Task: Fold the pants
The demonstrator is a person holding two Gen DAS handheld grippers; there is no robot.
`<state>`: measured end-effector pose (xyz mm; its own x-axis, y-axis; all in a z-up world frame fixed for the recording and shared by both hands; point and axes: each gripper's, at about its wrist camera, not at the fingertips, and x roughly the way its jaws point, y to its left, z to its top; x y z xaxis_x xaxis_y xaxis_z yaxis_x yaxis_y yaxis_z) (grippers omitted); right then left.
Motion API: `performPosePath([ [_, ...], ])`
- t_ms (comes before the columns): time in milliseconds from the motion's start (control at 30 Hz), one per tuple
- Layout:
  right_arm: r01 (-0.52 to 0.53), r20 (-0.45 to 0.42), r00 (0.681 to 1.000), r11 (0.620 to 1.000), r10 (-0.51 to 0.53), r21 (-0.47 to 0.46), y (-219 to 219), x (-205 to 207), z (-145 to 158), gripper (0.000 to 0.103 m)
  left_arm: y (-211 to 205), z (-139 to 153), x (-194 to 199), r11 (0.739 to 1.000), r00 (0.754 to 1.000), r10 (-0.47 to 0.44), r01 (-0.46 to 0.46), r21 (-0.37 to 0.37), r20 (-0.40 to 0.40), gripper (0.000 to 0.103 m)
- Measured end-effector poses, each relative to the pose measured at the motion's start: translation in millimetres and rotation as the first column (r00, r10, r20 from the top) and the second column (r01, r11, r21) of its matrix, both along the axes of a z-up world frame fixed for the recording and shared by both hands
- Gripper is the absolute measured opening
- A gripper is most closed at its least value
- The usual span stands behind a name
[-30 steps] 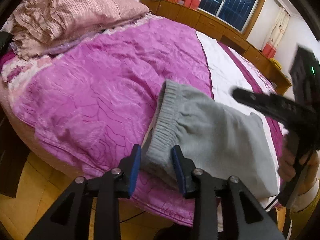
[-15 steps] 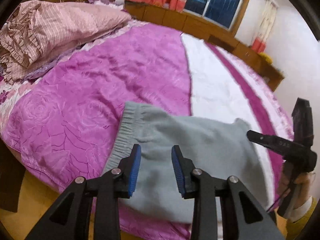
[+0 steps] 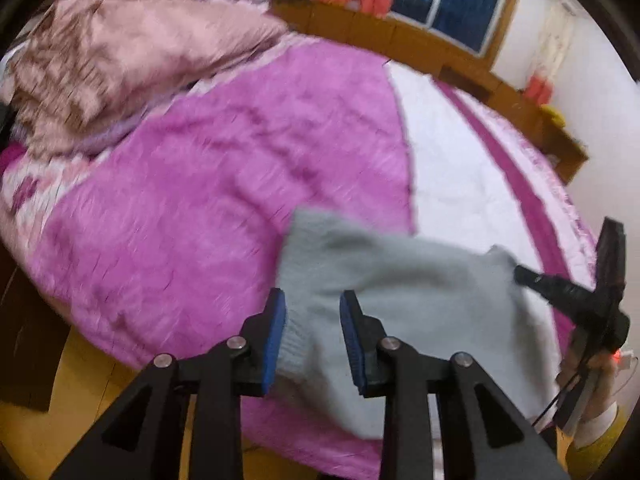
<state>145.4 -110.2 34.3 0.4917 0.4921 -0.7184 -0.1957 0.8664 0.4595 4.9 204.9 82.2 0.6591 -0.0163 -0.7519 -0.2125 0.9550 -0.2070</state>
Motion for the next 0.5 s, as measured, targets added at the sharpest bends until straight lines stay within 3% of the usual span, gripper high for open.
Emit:
performPosePath([
  [67,-0.008,0.02,1.0,1.0,0.008,0.004,2.7,-10.3,8.8,0.012,-11.5,6.0,8.9,0.999,0.998,-0.046,0.046,-0.004,0.035,0.03],
  [200,-0.021,0.032,0.999,1.0,0.021,-0.01,7.9,-19.7,11.0,0.012,-30.2,-6.2,39.1,0.994,0.994,-0.105,0.105,0.02,0.026,0.03],
  [300,-0.024,0.011,1.0,0.996,0.025,-0.08,11.6,-17.2,-2.8,0.012,-29.7,-19.8,58.1,0.995,0.995,-0.099,0.099,0.029,0.005,0.03],
  [400,-0.034,0.021,0.999,0.997,0.036,-0.066,11.3,-17.2,-19.4,0.012,-20.8,-40.4,73.0,0.996,0.996,-0.07,0.072,0.043,-0.056,0.028],
  [500,-0.039,0.058,0.997,0.997,0.043,-0.067,11.1,-20.3,-21.8,0.012,-12.1,-52.1,72.6,0.997,0.997,-0.062,0.064,0.037,-0.045,0.022],
])
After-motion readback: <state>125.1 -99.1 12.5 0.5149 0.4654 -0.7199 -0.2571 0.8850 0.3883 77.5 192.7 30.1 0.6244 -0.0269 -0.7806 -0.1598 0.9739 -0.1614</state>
